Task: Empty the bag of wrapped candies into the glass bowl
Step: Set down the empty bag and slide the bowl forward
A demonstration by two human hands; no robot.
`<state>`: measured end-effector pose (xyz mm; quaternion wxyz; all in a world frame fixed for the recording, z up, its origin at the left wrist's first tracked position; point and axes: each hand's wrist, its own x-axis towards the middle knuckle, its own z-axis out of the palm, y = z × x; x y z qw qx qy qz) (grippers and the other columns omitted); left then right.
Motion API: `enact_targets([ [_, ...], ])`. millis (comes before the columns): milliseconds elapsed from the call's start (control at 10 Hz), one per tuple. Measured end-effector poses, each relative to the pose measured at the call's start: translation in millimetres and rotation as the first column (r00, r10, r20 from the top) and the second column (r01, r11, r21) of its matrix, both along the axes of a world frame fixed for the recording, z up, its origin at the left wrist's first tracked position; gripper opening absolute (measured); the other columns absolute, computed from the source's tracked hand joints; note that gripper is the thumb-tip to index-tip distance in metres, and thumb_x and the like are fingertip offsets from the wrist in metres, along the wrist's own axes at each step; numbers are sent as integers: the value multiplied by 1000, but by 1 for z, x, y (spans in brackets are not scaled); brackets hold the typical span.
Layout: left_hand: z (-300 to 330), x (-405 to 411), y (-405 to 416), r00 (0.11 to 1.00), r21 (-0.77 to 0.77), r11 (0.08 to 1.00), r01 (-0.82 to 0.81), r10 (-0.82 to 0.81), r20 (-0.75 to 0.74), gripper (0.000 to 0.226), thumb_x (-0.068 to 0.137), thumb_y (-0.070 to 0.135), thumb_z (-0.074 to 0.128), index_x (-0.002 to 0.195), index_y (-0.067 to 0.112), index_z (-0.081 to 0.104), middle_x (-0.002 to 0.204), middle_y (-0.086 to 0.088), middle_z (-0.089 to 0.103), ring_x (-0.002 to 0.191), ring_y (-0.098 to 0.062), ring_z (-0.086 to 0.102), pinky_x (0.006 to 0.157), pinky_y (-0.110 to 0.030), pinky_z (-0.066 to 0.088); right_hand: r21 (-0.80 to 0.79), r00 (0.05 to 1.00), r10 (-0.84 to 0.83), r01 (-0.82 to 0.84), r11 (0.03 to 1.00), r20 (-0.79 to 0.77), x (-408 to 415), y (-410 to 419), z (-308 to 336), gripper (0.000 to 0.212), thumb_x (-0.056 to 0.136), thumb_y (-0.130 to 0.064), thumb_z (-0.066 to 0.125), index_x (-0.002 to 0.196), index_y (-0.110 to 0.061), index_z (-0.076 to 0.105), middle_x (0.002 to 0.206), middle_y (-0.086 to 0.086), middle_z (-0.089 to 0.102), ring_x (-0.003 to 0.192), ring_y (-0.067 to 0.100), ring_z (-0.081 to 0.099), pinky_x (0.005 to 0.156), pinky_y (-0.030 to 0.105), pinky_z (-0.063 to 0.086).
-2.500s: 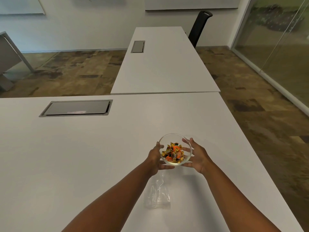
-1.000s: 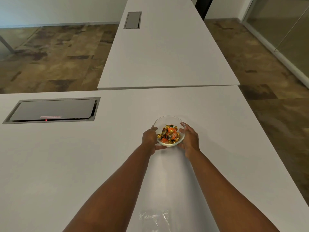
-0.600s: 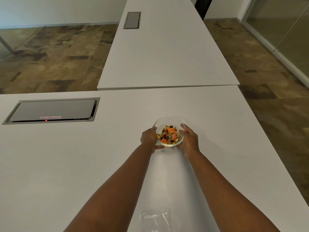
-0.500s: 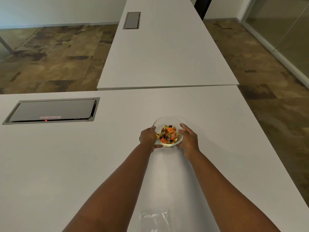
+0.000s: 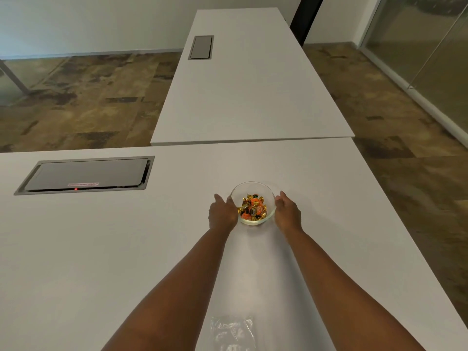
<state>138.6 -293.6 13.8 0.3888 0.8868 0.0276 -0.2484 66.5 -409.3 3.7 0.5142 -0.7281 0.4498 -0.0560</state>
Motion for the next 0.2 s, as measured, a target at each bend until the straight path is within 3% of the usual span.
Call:
enact_targets([
  [100, 6, -4, 12, 929, 254, 954, 161, -233, 287, 59, 99, 28, 28, 149, 6, 6, 154, -16, 25, 144, -31, 22, 112, -42, 30, -206, 994, 78, -92, 974, -76, -3, 0, 13, 48, 101, -22, 25, 146, -6, 23, 155, 14, 26, 143, 30, 22, 117, 40, 20],
  [200, 13, -4, 21, 804, 412, 893, 179, -374, 462, 62, 99, 29, 26, 149, 6, -3, 161, -12, 1, 149, -27, -3, 120, -44, 9, -366, 991, 122, -135, 921, -59, -7, 0, 24, 50, 101, -21, 24, 147, -3, 14, 158, 14, 14, 147, 25, 8, 120, 39, 11],
])
